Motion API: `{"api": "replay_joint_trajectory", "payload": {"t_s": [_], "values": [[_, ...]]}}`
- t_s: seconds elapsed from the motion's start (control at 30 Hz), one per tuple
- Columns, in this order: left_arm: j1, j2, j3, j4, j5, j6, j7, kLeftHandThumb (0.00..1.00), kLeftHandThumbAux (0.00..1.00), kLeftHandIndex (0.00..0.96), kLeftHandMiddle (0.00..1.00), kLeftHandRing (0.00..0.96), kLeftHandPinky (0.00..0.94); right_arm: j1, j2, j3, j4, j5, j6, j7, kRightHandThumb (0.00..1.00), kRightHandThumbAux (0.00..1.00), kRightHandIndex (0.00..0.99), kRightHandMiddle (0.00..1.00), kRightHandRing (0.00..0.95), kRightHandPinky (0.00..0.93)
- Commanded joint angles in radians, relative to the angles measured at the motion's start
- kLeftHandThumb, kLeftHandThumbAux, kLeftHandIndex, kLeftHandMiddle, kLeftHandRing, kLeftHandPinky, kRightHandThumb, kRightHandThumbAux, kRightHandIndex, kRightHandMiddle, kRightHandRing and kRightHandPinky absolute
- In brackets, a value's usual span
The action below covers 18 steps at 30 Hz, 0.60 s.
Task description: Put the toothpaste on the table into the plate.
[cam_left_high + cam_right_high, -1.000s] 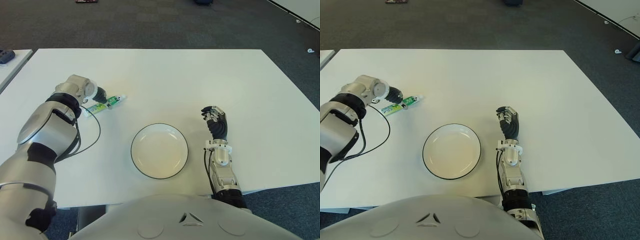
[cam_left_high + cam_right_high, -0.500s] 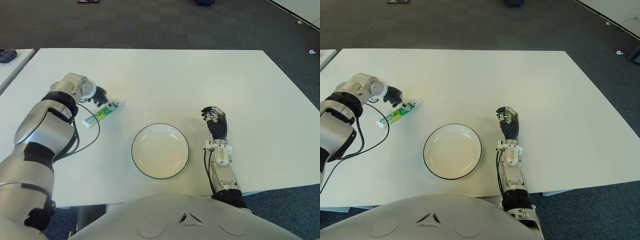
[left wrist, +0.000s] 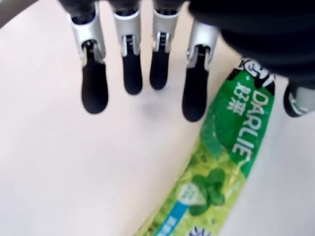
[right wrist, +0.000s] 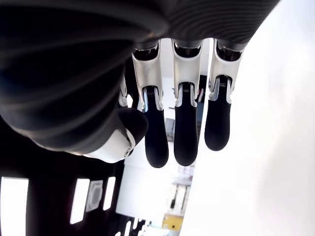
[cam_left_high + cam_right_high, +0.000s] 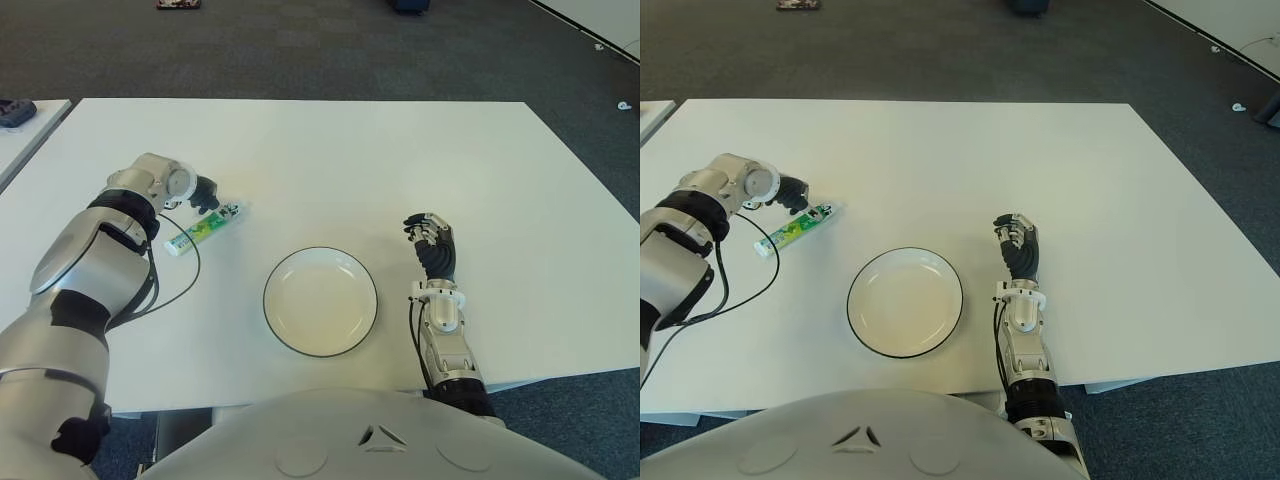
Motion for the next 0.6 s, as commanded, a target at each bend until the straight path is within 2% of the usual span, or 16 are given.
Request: {"api": "replay_joint_trajectory", "payload": {"t_s": [0.03, 0.17, 0.33, 0.53, 0.6], "values": [[0.183, -0.108, -0.035, 0.064, 0.013, 0.053, 0.061, 0.328, 0.304, 0.388, 0.142, 0.084, 0.213, -0.002, -0.006, 0.0, 0.011, -0.004, -0.007, 0.003, 0.707, 0.729, 0.423, 0.475, 0.47, 0.479], [0.205, -0.133, -0.042, 0.08, 0.028, 0.119, 0.166, 0.361, 0.302, 0.296, 0.079, 0.038, 0.111, -0.002, -0.011, -0.001, 0.013, 0.001, -0.008, 0.008, 0.707, 0.729, 0.423, 0.476, 0.47, 0.475], [0.231, -0.144, -0.049, 0.093, 0.04, 0.145, 0.259, 0.398, 0.31, 0.255, 0.05, 0.014, 0.085, 0.004, -0.012, -0.003, 0.009, 0.009, -0.005, 0.011, 0.708, 0.729, 0.423, 0.478, 0.473, 0.479], [0.251, -0.151, -0.055, 0.091, 0.046, 0.151, 0.313, 0.391, 0.304, 0.142, 0.017, 0.001, 0.049, 0.01, -0.012, -0.005, 0.001, 0.01, -0.003, 0.011, 0.708, 0.729, 0.422, 0.48, 0.475, 0.483], [0.259, -0.154, -0.054, 0.091, 0.043, 0.156, 0.327, 0.384, 0.302, 0.076, 0.007, 0.0, 0.036, 0.013, -0.012, -0.004, -0.004, 0.009, -0.002, 0.012, 0.708, 0.729, 0.422, 0.479, 0.475, 0.484]]}}
